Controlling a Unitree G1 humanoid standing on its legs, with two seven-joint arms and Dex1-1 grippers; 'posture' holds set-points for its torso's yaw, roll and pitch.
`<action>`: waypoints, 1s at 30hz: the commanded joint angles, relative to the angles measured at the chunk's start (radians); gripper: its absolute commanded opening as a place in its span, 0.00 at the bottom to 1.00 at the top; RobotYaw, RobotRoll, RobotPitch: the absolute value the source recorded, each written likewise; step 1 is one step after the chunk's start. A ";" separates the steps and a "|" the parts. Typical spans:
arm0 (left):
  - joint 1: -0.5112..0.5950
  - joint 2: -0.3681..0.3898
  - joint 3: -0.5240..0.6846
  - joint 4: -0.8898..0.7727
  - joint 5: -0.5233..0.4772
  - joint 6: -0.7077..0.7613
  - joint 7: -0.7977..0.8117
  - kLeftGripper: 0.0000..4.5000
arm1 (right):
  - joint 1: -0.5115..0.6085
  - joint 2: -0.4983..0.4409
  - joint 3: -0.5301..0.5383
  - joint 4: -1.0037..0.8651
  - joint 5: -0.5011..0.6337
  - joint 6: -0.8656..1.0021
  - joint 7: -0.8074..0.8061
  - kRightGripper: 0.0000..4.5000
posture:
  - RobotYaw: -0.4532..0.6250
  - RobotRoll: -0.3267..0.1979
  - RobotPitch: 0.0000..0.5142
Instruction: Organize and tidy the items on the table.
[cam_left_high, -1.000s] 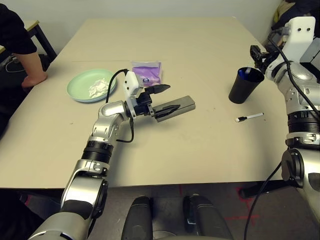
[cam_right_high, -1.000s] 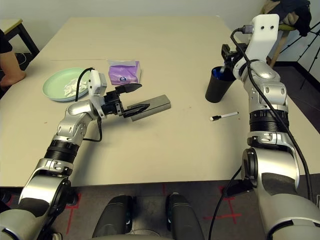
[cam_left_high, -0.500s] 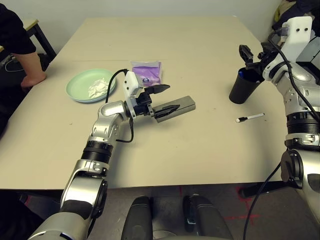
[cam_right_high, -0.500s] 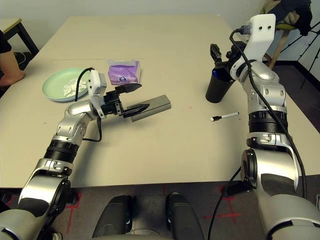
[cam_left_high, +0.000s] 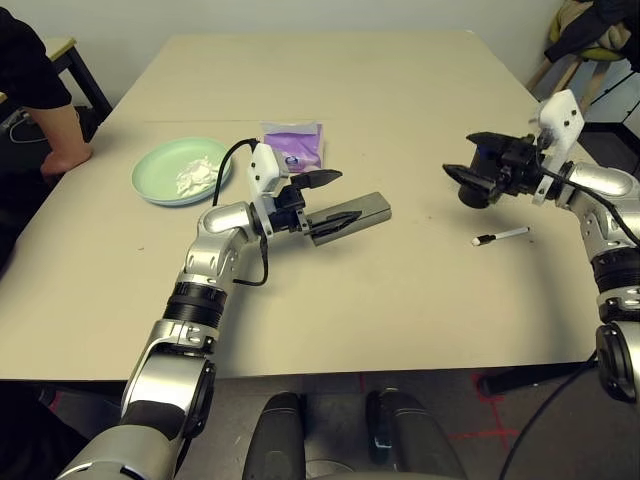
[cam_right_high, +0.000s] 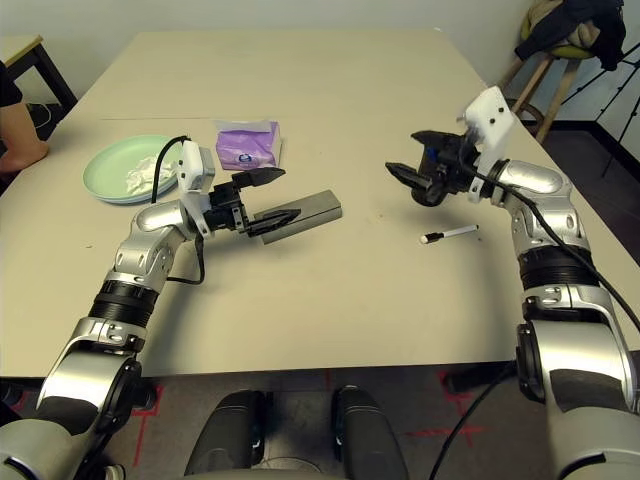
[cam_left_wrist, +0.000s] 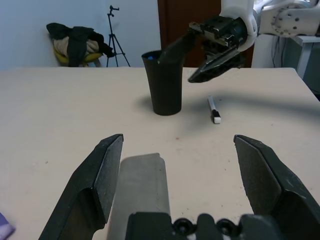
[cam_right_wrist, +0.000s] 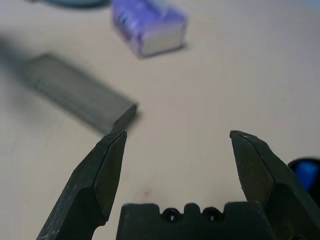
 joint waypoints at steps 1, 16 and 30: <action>0.022 0.008 -0.012 -0.047 0.002 0.026 0.007 1.00 | -0.025 -0.028 0.020 0.026 -0.019 -0.032 0.071 0.99 | 0.56 0.62 0.27; 0.070 0.022 -0.006 -0.161 -0.007 0.093 0.047 1.00 | -0.142 -0.183 0.184 0.153 -0.221 -0.282 0.313 0.99 | 0.57 0.62 0.46; 0.092 0.048 -0.037 -0.188 0.023 0.035 0.032 1.00 | -0.312 -0.190 0.342 0.313 -0.436 -0.556 0.360 0.99 | 0.59 0.62 0.48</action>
